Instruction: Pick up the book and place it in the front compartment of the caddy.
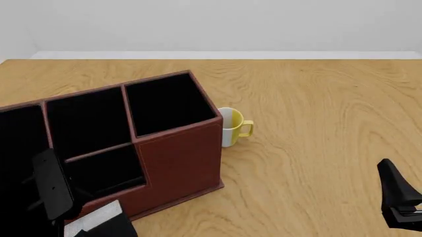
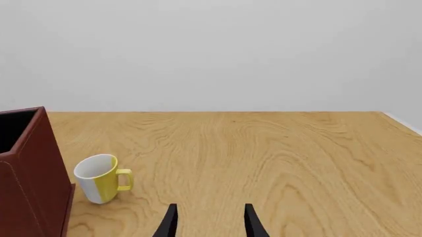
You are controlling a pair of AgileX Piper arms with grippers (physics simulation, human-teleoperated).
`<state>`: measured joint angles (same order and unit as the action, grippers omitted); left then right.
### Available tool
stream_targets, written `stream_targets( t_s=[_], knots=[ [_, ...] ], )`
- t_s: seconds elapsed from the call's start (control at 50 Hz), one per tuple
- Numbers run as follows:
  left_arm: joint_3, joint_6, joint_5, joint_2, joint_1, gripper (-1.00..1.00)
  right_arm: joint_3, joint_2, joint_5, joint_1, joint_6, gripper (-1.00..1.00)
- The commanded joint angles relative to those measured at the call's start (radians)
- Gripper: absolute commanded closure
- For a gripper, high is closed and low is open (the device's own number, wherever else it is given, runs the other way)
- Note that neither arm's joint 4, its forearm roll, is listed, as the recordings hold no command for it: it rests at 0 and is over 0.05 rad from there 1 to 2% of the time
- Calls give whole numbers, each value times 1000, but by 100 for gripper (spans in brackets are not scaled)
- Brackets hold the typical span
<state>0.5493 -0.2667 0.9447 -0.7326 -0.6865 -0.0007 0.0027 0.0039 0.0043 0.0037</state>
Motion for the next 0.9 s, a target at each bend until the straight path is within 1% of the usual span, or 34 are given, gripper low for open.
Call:
stream_targets(
  t_s=[0.02, 0.22, 0.26, 0.36, 0.38, 0.4, 0.42, 0.44, 0.48, 0.52, 0.64, 0.7, 0.74, 0.76, 0.78, 0.8, 0.82, 0.86, 0.9],
  knots=[
    [-48, -18, -16, 14, 25, -100, 0, 0, 0, 0, 0, -100],
    [-71, -29, -16, 21, 29, -100, 0, 0, 0, 0, 0, -100],
    [-70, -21, -16, 20, 23, -100, 0, 0, 0, 0, 0, -100],
    [-74, -35, -10, 32, 11, -100, 0, -1, 1, 0, 0, -100],
    [-69, -40, -10, 36, 14, 100, 0, -1, 1, 0, 0, -100],
    [-66, -44, -9, 38, 11, 100, 0, -1, 1, 0, 0, -100],
    [-54, -33, -6, 37, 0, 100, 0, -1, 1, 0, 0, -100],
    [-50, -41, -5, 39, -28, 100, 0, -1, 1, 0, 0, -100],
    [-47, -32, -4, 38, -20, 100, 0, -1, 1, 0, 0, -100],
    [-52, -58, -11, 45, 0, 100, 0, -1, 1, 0, 0, -100],
    [-47, -86, -5, 60, 13, 100, 0, -1, 1, 0, 0, -100],
    [-38, -120, 5, 72, 30, 100, 0, -1, 1, 0, 0, -100],
    [-28, -168, 15, 97, 61, 100, 0, -1, 1, 0, 0, -100],
    [-16, -171, 22, 95, 63, 100, 0, -1, 1, 0, 0, -100],
    [-12, -174, 25, 97, 61, 100, 0, -1, 1, 0, 0, -100],
    [-1, -198, 35, 111, 62, 100, 0, -1, 1, 0, 0, -100],
    [6, -193, 40, 107, 59, 100, 0, -1, 1, 0, 0, -100],
    [19, -214, 52, 116, 50, 100, 0, -1, 1, 0, 0, -100],
    [47, -226, 74, 119, 23, 100, 0, -1, 1, 0, 0, -100]
  ],
)
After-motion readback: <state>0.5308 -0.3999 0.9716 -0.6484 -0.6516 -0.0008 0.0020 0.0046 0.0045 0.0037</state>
